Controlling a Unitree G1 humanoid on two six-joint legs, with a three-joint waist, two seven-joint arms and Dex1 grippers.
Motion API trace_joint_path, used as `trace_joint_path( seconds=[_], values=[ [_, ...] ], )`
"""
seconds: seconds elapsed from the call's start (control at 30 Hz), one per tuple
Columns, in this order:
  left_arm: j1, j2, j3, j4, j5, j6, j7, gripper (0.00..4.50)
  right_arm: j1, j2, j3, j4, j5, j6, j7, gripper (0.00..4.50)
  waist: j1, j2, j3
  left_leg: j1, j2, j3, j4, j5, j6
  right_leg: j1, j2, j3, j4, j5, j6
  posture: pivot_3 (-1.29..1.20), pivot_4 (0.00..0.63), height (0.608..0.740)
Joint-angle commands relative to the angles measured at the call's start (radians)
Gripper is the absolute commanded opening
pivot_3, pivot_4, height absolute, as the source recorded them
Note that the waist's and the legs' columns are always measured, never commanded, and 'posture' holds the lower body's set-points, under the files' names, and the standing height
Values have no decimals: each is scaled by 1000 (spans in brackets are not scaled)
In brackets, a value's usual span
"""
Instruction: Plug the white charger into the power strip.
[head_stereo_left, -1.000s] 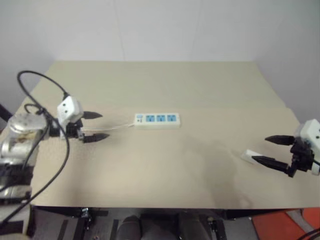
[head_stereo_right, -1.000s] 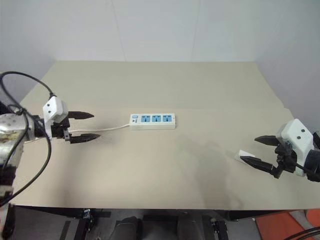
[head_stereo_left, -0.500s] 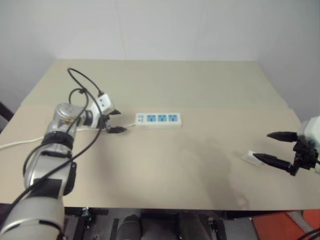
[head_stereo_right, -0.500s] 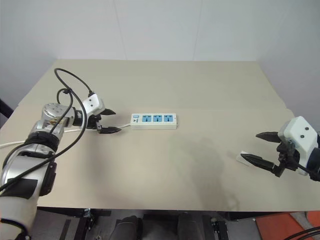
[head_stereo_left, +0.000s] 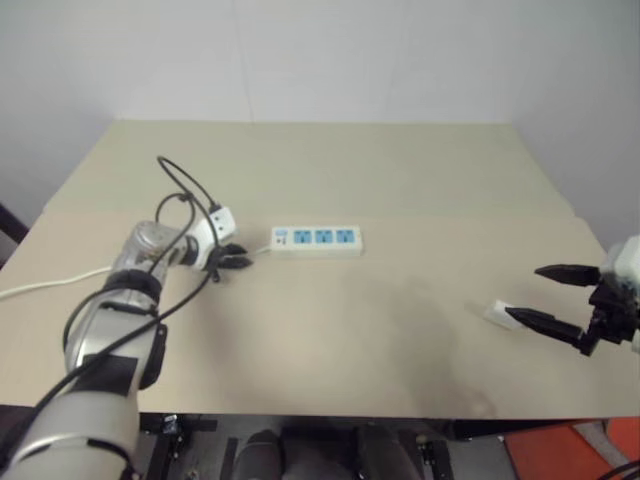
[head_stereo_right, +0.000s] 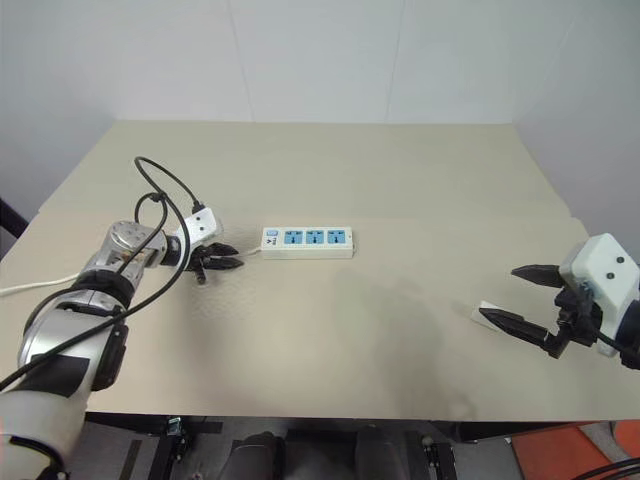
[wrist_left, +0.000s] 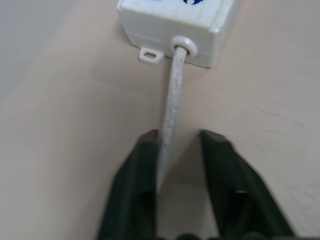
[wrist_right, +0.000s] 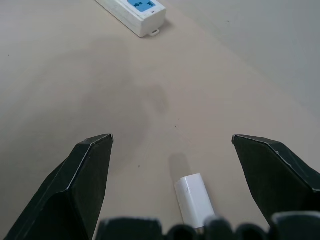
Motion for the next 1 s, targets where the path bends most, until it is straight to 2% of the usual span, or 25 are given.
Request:
trace_joint_path(
  seconds=[0.03,0.2,0.33,0.53,0.63,0.77,0.87,1.0],
  values=[
    [24,-2,16,-1,-3,-3,-10,79,-18,-14,-47,-22,24,6,-6,4500,0,0,0,0,0,0,0,0,0,0,0,0,0,0,0,0,150,740],
    [47,-3,40,-26,-26,-30,-49,21,-26,-15,-31,-17,27,0,-13,4500,0,0,0,0,0,0,0,0,0,0,0,0,0,0,0,0,150,740],
    [103,-19,66,-127,-90,-69,-175,21,-27,-11,-20,-13,26,-8,-16,4500,1,0,0,0,0,0,0,0,0,0,0,0,0,0,-1,0,150,740],
    [322,-35,59,-530,-214,25,-315,21,-43,-6,15,-2,20,-21,-18,4500,9,1,0,-2,0,0,1,0,0,0,-1,0,0,3,-5,0,150,740],
    [471,-12,53,-805,-273,144,-325,21,-52,-6,24,6,20,-25,-12,4500,3,1,0,-2,0,0,1,0,0,0,-1,0,0,3,-5,0,150,740],
    [607,33,63,-1052,-323,263,-303,21,-59,-10,32,13,21,-29,-6,4500,3,1,0,-1,1,0,1,0,0,0,0,0,0,3,-5,0,150,740],
    [687,76,71,-1166,-352,317,-300,21,-69,-15,42,19,22,-31,-1,4500,4,1,-1,0,1,0,1,0,0,0,0,0,0,2,-3,0,150,740],
    [722,125,66,-1192,-367,319,-324,21,-85,-20,55,32,22,-35,8,4500,3,1,0,0,1,0,1,0,0,0,0,0,0,1,-2,0,150,740]
  ],
)
